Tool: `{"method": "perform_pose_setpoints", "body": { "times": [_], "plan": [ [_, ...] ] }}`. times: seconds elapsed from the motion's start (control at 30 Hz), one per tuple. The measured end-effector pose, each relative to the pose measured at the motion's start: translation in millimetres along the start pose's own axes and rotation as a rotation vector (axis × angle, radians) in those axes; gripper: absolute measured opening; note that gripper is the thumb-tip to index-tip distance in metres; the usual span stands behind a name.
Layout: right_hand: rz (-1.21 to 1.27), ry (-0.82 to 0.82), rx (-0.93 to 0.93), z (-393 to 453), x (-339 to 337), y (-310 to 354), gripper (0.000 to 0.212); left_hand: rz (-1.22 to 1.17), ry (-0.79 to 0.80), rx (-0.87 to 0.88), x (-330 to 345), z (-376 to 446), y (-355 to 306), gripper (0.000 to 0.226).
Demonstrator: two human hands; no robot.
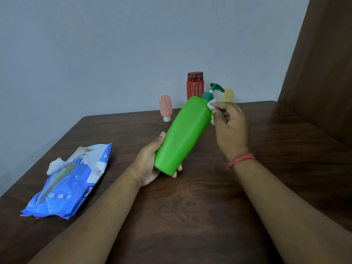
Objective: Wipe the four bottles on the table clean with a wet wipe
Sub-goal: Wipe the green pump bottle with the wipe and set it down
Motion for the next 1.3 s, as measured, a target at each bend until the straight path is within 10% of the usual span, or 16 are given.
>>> {"method": "perform_pose_setpoints", "body": {
  "times": [0.37,0.9,1.13,1.3],
  "plan": [
    [0.812,0.247,0.552,4.0,5.7,-8.8,0.027,-0.067,0.047,-0.006,-3.3,0.1,-1.3,0.066],
    [0.07,-0.194,0.18,13.7,-6.0,-7.4,0.022,0.093,0.068,-0.012,2.3,1.1,2.4,0.063],
    [-0.281,0.014,-0.286,-4.2,11.1,3.9,0.032,0.061,0.038,0.0,-1.7,0.5,2.3,0.068],
    [-0.214,-0.072,-0.132,4.2,0.6,-3.1,0.032,0.074,0.059,0.003,0.8,2.2,2.4,0.062]
  ]
}}
Point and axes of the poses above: each hand's wrist, its own z-axis towards the middle knuckle, its own x-axis out of the palm, y = z × x, the point moved 2 cm from there along z, towards the middle knuckle, and after that the axes turned 2 degrees about z, right-handed, at the moved point
